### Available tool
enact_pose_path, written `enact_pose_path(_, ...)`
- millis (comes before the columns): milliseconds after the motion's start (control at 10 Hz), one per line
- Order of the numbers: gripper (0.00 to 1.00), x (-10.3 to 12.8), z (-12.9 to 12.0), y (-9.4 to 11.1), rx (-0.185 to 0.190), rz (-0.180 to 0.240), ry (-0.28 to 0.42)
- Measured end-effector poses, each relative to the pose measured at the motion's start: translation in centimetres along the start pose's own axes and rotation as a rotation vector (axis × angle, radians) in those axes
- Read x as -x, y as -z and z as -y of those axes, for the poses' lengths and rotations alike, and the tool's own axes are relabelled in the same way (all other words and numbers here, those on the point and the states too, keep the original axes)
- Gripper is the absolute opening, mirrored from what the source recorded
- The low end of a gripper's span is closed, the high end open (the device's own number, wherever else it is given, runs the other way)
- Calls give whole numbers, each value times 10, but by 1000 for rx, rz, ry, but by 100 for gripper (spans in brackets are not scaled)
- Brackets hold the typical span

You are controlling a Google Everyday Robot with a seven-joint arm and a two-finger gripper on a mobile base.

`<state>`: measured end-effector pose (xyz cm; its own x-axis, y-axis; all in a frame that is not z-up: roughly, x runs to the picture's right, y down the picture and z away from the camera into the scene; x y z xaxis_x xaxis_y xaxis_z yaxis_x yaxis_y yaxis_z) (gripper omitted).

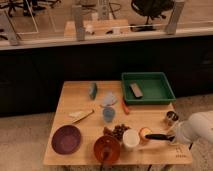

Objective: Wipe table surface with brush

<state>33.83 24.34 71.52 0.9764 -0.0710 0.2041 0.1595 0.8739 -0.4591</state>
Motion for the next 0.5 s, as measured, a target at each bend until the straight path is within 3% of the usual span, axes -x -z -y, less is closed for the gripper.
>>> enact_pose_path(200, 0, 10, 13, 39, -23, 28, -8)
enact_pose_path(500, 0, 19, 30, 80, -18, 145, -64)
